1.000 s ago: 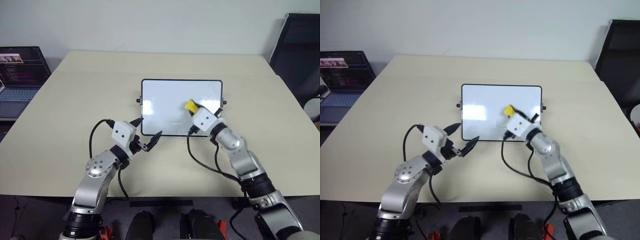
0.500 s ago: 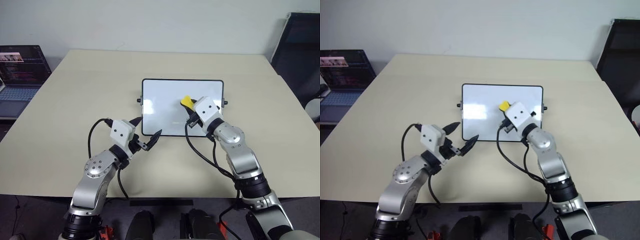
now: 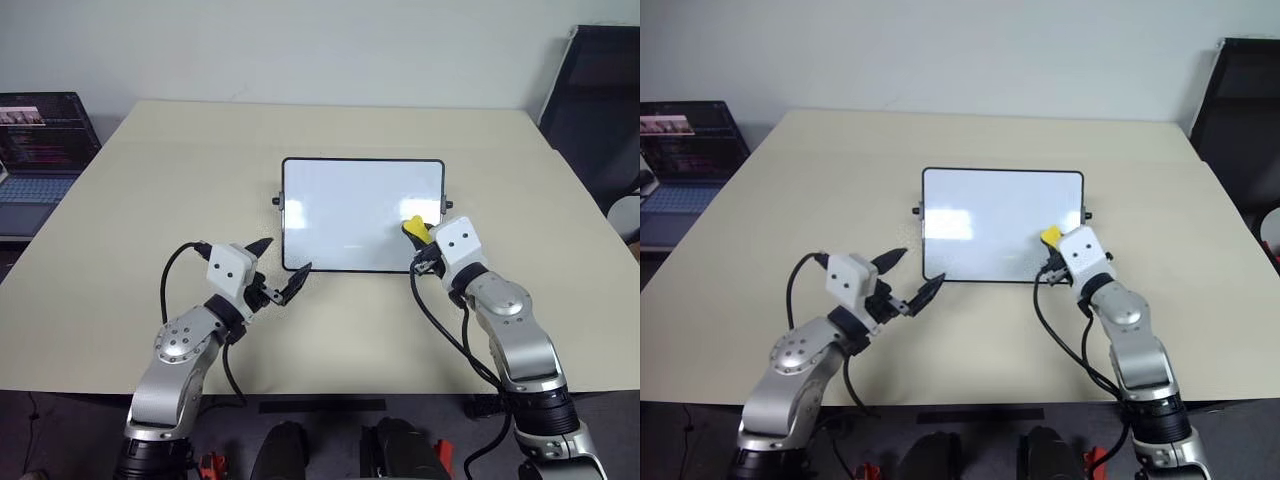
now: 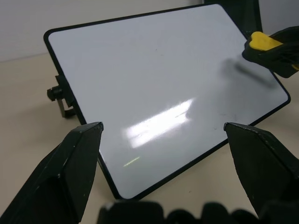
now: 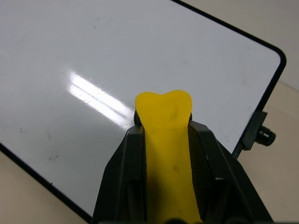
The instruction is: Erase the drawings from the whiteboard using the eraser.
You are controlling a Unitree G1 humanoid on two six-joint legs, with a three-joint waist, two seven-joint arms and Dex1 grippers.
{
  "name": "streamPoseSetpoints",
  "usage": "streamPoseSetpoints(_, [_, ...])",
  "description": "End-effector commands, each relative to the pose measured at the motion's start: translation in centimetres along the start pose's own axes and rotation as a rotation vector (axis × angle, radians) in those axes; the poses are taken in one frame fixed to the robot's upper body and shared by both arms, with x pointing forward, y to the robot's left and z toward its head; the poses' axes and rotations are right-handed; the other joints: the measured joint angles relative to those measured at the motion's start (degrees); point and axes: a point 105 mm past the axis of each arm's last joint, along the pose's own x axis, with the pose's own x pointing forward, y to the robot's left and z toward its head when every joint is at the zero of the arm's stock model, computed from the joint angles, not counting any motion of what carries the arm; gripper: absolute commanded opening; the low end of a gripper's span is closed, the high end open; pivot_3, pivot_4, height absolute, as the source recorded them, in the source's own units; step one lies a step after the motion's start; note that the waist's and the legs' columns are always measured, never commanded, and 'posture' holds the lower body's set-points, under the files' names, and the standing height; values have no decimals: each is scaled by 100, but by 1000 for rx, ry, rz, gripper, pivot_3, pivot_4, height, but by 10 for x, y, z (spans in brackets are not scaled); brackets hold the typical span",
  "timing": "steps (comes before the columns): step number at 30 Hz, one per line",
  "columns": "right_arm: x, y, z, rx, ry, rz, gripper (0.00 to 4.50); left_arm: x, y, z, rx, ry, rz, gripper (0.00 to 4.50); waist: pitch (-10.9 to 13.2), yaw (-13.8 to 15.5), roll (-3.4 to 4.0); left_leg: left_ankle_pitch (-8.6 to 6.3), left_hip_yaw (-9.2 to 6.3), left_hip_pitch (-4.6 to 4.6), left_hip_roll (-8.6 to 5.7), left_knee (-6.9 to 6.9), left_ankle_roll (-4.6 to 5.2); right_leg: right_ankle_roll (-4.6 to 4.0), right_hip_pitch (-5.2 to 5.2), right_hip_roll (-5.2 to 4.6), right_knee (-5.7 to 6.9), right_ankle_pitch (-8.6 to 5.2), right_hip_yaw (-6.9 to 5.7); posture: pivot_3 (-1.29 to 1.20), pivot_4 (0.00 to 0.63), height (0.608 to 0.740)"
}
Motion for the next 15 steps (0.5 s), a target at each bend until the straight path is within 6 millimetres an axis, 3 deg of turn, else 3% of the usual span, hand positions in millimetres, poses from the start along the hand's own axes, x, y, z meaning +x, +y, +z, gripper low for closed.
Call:
streamPoseSetpoints(1, [-9, -33, 13, -11, 3, -135, 912, 8, -11, 12, 7, -56, -107, 4500, 0, 10, 0, 0, 0, 0, -1, 0, 0, -1, 0, -1, 0, 0, 1, 0, 150, 740])
streamPoseSetpoints(5, [-15, -51, 12, 0, 61, -186, 912, 16, -21, 17, -3, -78, -199, 4500, 0, 12, 0, 0, -1, -3, -2, 0, 0, -3, 0, -1, 0, 2, -2, 0, 150, 740])
streamPoseSetpoints(11, [-31, -75, -7, 40, 197, -253, 912, 34, -44, 25, -11, -117, -391, 4500, 0, 12, 0, 0, 3, -5, -4, 0, 0, -2, 0, -1, -1, 1, -3, 0, 150, 740])
streamPoseSetpoints(15, [-37, -89, -23, 156, 263, -306, 912, 37, -61, 27, -11, -129, -546, 4500, 0, 6, 0, 0, 9, -9, -6, 0, 0, -1, 0, 0, -3, 1, -6, 0, 150, 740])
